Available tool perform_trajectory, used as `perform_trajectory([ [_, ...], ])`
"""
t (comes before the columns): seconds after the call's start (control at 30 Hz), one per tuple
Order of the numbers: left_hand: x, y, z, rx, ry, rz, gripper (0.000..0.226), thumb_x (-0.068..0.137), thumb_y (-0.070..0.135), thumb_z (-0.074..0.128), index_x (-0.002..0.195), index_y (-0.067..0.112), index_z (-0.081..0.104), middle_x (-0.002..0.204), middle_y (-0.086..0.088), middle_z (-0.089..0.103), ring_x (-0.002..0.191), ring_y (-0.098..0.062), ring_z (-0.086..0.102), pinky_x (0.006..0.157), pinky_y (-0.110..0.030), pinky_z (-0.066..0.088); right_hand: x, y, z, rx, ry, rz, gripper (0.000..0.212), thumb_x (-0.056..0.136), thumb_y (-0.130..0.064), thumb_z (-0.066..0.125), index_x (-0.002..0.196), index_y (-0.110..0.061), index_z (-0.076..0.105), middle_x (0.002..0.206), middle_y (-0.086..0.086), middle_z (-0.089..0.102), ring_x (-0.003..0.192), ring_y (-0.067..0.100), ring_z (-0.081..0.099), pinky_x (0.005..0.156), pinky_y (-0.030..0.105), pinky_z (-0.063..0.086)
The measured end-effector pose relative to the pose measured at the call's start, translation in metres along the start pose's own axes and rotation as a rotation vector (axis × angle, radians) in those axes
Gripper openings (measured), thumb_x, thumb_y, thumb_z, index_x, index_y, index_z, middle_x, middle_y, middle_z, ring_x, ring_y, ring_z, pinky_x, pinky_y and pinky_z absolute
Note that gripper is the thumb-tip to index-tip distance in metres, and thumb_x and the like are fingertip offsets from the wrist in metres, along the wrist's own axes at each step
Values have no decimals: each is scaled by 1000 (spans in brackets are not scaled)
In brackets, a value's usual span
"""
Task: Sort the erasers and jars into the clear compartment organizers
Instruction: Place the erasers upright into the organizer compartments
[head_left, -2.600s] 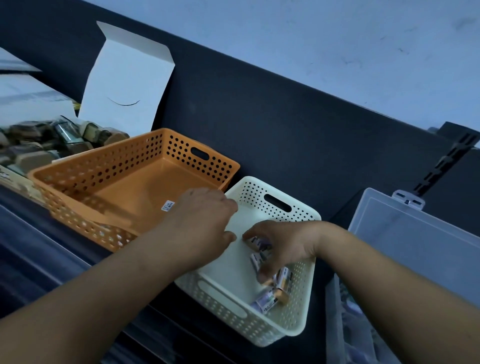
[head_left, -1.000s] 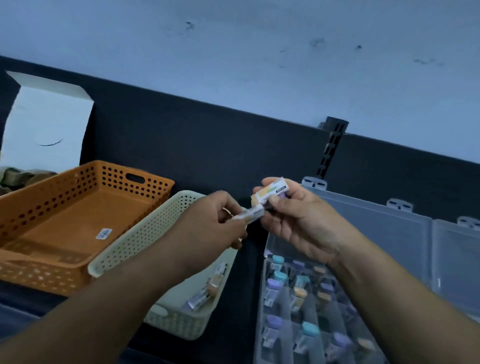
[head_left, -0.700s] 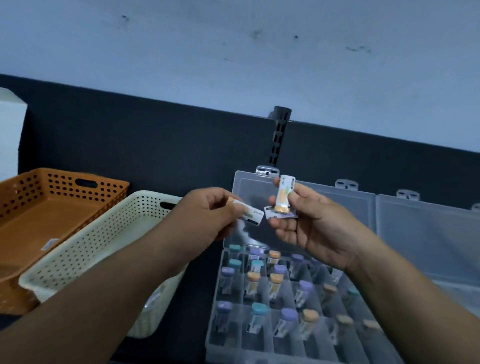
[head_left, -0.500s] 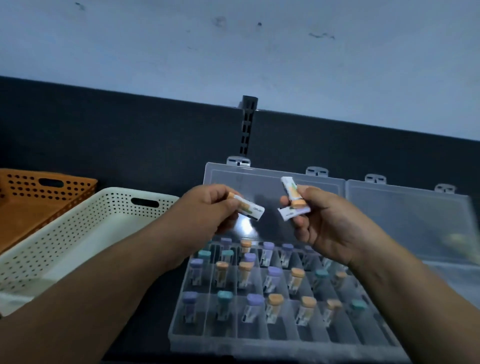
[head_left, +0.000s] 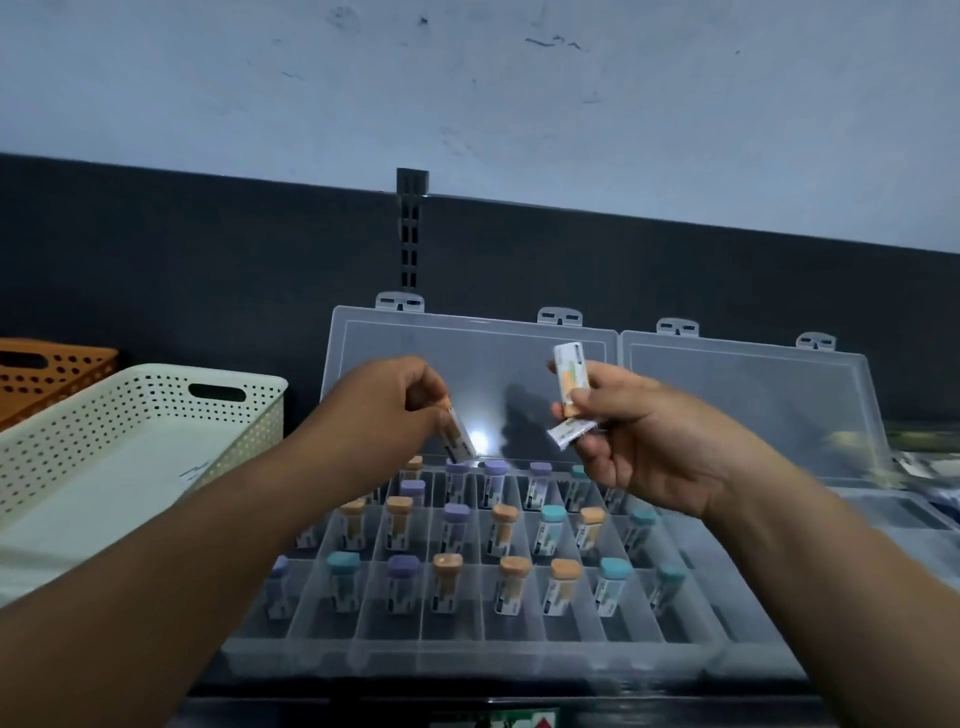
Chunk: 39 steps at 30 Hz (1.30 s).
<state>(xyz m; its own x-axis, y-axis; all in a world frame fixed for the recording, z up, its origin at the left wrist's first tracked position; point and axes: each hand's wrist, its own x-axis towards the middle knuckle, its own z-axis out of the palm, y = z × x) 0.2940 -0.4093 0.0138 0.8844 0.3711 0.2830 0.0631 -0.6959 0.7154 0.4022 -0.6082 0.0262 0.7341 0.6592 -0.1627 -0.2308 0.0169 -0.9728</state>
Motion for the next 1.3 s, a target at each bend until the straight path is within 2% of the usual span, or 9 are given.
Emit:
perform_trajectory([
  [0.1,4,-2,5,40,-27,-36,9,88,18,66,82,25,65,80,8,67,77,-9,63,69,-27,51,3,-1,-3,-484,73,-113,21,99,-13,51,107,-20,69,73,3,63,42,10,44,39,20,35],
  [0.23,9,-3,11,74,-55,-58,10,87,18,67,81,26,66,80,8,67,77,-9,63,68,-26,51,11,-4,-3,-858,146,-247,4,92,-17,64,90,-13,63,70,8,64,41,10,49,41,23,42],
  [0.27,11,-5,13,92,-64,-64,9,87,17,67,82,25,66,81,7,67,78,-10,64,70,-27,52,14,-5,-2,-943,152,-264,9,89,-19,68,87,-14,61,71,8,66,42,10,51,43,23,45],
  [0.43,16,-7,19,202,-121,-61,12,88,17,64,84,28,66,87,9,66,81,-9,62,70,-26,50,24,-8,6,-1176,112,-288,13,84,-21,73,80,-14,64,73,1,69,53,17,61,64,40,57],
  [0.57,18,-9,26,262,-192,-45,11,91,16,61,95,21,71,89,7,64,80,-8,59,60,-16,40,32,-3,14,-1412,66,-294,7,92,-23,62,87,-20,65,85,0,66,64,14,56,69,31,51],
  [0.77,23,-14,30,325,-285,-38,11,89,22,64,98,22,71,98,5,69,87,-11,63,77,-27,51,38,6,25,-1562,-24,-303,7,90,-29,62,88,-26,68,91,-3,64,82,17,57,67,26,45],
  [1.0,26,-20,34,385,-334,-23,12,89,21,63,97,25,71,97,7,68,82,-9,60,66,-20,41,46,15,33,-1625,-110,-224,11,88,-30,66,77,-27,62,68,-10,47,68,13,49,52,21,36],
  [1.13,27,-24,37,377,-366,-26,12,88,20,64,96,24,72,98,5,69,85,-11,62,71,-23,45,54,21,37,-1650,-131,-170,22,88,-26,66,69,-27,54,69,-10,49,68,14,51,54,24,39],
  [1.3,27,-24,40,374,-398,-50,11,87,18,65,95,22,72,99,1,70,89,-14,63,78,-28,51,56,26,39,-1679,-171,-116,12,86,-23,66,76,-28,61,73,-7,54,75,18,55,54,23,39],
])
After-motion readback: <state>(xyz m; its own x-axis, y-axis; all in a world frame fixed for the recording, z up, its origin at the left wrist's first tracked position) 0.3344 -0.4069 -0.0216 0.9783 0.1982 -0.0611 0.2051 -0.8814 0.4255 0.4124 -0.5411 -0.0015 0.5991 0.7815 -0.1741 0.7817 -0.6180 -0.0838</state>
